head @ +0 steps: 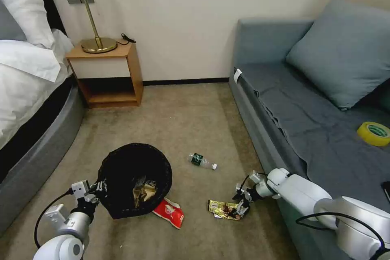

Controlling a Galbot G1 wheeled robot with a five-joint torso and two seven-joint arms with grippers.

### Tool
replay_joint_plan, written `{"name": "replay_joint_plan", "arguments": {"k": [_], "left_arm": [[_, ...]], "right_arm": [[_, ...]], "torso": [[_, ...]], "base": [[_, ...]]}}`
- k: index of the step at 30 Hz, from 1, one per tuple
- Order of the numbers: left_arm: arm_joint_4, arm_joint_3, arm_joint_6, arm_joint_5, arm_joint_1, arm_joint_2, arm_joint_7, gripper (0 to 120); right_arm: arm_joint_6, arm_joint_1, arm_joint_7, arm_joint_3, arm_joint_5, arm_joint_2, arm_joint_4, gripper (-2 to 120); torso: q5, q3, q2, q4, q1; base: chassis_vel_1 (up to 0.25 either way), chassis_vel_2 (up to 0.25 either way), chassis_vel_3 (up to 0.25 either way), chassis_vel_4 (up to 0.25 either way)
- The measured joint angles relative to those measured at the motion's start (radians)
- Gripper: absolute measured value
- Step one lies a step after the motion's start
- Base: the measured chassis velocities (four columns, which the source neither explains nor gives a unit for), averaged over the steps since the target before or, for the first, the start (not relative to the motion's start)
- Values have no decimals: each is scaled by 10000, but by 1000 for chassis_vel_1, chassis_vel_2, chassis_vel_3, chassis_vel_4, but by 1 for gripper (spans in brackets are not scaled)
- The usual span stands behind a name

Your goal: Pick up the trash bin, then pick up the garbage on the floor and place it into the trash bin.

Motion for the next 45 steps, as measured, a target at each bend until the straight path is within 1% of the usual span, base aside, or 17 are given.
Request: {"name": "replay_joint_plan", "arguments": {"k": [3, 8, 10, 12, 16, 34, 35, 37, 38, 41, 42, 43, 45], "left_arm": [[0, 13, 0, -1, -27, -18, -1, 4], [-3, 34, 1, 11, -30, -50, -1, 4], [-3, 38, 1, 23, -19, -76, -2, 4], [-3, 29, 0, 26, 5, -89, -1, 4], [-3, 3, -7, 30, 27, -102, -2, 4], [41, -42, -75, 46, 45, -136, -1, 4], [44, -44, -75, 45, 44, -135, -1, 4], [77, -52, -86, 45, 43, -131, -1, 4], [77, -52, -86, 45, 43, -131, -1, 4], [124, -63, -93, 41, 35, -123, 0, 4], [130, -64, -95, 40, 35, -120, 0, 4], [130, -64, -95, 40, 35, -120, 0, 4], [137, -64, -97, 33, 34, -108, 2, 4]], "right_arm": [[-98, -10, -120, -4, -5, -158, 261, 100], [-118, -1, -156, -2, 27, -216, 381, 100], [-154, 50, -140, 40, 117, -161, 404, 100], [-184, 134, -119, 72, 152, -55, 356, 100], [-183, 182, -140, 32, 156, -13, 337, 100], [42, -37, -126, 18, 10, 81, 318, 100], [55, -44, -116, 22, -4, 102, 307, 99], [134, -56, -102, 62, -74, 180, 232, 89], [134, -56, -102, 62, -74, 180, 232, 89], [186, -82, -59, 99, -129, 204, 193, 74], [208, -88, -48, 104, -136, 209, 177, 70], [208, -88, -48, 104, -136, 209, 177, 70], [285, -92, -38, 122, -162, 240, 108, 62]], "torso": [[-1, 1, -1, 0, 0], [-6, 1, -2, -3, 0], [-14, 1, -1, -8, 0], [-17, 0, -1, -6, 0], [-15, 0, -1, -3, 0], [-15, -1, 1, -4, 0], [-15, -1, 1, -5, 0], [-17, -1, 1, -5, 0], [-17, -1, 1, -5, 0], [-20, -2, 2, -4, 0], [-20, -2, 2, -5, 0], [-20, -2, 2, -5, 0], [-19, -3, 3, -5, 0]], "base": [[0, 0, 0, 0], [0, 0, 0, 0], [0, 0, 0, 0], [0, 0, 0, 0], [0, 0, 0, 0], [0, 0, 0, 0], [0, 0, 0, 0], [0, 0, 0, 0], [0, 0, 0, 0], [0, 0, 0, 0], [0, 0, 0, 0], [0, 0, 0, 0], [0, 0, 0, 0]]}}
